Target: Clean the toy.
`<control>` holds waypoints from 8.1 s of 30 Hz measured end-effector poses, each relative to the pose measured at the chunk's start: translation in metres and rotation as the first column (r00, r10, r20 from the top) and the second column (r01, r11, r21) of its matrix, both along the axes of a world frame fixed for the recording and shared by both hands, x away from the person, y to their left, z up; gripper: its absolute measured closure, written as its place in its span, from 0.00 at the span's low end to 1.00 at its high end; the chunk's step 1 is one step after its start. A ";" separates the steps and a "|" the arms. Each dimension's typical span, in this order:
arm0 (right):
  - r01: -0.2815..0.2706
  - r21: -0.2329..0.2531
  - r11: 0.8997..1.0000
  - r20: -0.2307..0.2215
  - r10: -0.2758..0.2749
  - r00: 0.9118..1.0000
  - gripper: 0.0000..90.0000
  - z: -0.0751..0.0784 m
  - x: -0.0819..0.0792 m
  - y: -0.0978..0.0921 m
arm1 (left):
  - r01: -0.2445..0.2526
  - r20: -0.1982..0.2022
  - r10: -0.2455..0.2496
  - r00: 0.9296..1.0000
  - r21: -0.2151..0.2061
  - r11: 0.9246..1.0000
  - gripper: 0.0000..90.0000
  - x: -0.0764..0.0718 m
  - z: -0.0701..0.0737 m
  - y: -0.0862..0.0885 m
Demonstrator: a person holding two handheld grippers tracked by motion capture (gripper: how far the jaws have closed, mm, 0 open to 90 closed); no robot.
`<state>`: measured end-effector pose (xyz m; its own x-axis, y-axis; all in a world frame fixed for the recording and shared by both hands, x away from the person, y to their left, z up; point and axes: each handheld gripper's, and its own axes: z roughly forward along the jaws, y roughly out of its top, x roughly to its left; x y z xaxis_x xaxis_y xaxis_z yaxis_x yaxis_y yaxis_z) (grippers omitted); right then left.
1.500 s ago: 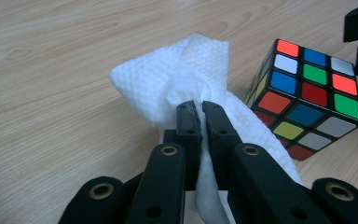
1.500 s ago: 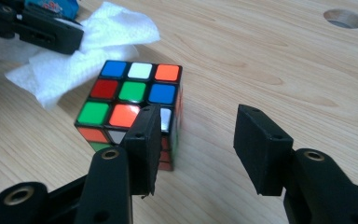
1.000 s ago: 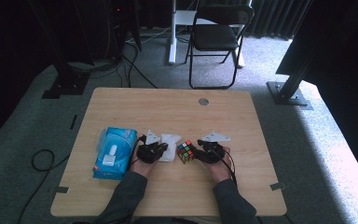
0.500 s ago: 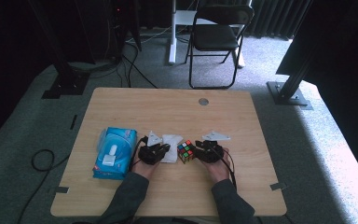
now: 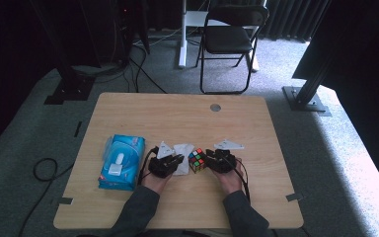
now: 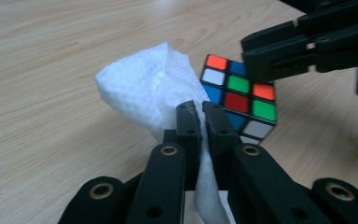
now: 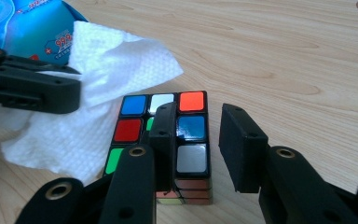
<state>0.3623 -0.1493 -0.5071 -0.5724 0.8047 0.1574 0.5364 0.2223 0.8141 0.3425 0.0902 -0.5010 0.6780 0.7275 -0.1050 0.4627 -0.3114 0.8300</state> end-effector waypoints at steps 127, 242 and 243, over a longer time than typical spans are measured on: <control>0.048 0.049 0.998 -0.011 -0.048 0.999 0.79 -0.003 -0.008 0.000 | 0.019 -0.092 -0.021 0.995 -0.027 0.999 0.96 0.009 -0.016 -0.022; -0.034 0.040 0.999 -0.017 0.034 0.999 0.73 -0.002 -0.009 0.001 | -0.007 -0.105 0.009 0.994 0.013 1.000 0.95 0.027 -0.026 -0.006; -0.030 0.040 0.999 -0.015 0.030 0.999 0.73 -0.003 -0.008 0.001 | -0.006 -0.107 0.007 0.994 0.014 1.000 0.95 0.027 -0.026 -0.006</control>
